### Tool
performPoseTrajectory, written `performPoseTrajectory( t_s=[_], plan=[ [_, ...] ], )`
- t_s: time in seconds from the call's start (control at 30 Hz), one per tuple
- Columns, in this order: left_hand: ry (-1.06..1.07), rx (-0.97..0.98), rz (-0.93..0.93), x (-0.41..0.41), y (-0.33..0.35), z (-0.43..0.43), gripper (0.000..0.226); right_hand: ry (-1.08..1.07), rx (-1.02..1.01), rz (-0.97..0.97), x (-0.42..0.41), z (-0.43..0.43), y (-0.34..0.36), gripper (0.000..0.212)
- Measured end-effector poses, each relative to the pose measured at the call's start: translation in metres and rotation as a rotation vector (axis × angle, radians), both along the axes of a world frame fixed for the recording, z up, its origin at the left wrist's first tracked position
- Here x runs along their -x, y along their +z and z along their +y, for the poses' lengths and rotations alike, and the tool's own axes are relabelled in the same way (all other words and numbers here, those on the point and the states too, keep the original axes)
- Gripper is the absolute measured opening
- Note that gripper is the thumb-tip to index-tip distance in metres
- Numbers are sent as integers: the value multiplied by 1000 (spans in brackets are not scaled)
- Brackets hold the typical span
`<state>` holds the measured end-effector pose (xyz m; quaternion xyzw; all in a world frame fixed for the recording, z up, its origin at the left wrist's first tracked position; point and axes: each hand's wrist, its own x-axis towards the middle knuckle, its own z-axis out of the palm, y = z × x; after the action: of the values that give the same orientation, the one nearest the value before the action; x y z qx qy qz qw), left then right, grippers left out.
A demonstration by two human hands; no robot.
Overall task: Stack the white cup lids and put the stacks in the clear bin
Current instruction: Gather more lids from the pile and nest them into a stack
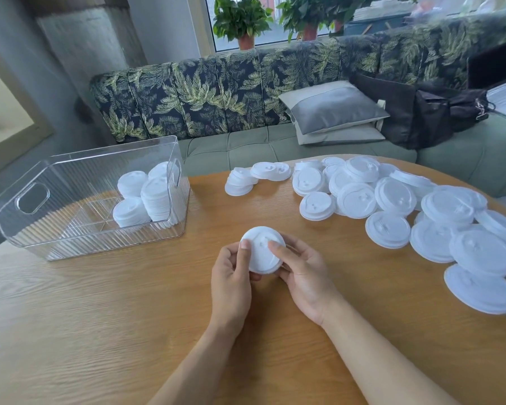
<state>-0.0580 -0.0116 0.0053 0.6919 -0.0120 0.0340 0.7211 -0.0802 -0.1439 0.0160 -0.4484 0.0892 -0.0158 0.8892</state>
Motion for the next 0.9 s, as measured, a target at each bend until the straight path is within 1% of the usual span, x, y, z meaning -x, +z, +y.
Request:
performPoseTrajectory(
  t_s=[0.07,0.17,0.23,0.3,0.47,0.67,0.77,0.9],
  plan=[
    [-34,21,14,0,1,0,37,-49,-44,29,-1,0,0,51],
    [-77,43,21,2,3,-1,42,-67,-150,51,-2,-2,0,40],
    [-83,59,30,2,2,-1,41,-42,-163,42,-2,-4,1,35],
    [-80,82,34,2,2,0,42,-30,-160,36,-2,-4,1,34],
    [-113,77,51,1,2,3,44,-46,-200,51,-1,-4,2,48],
    [-95,75,56,1,3,2,34,-21,-209,59,-1,-7,1,52],
    [-26,42,11,5,4,1,30,-16,-205,57,-1,-8,0,51],
    [11,-24,-50,8,3,-2,23,10,-214,50,0,-10,0,52]
  ],
)
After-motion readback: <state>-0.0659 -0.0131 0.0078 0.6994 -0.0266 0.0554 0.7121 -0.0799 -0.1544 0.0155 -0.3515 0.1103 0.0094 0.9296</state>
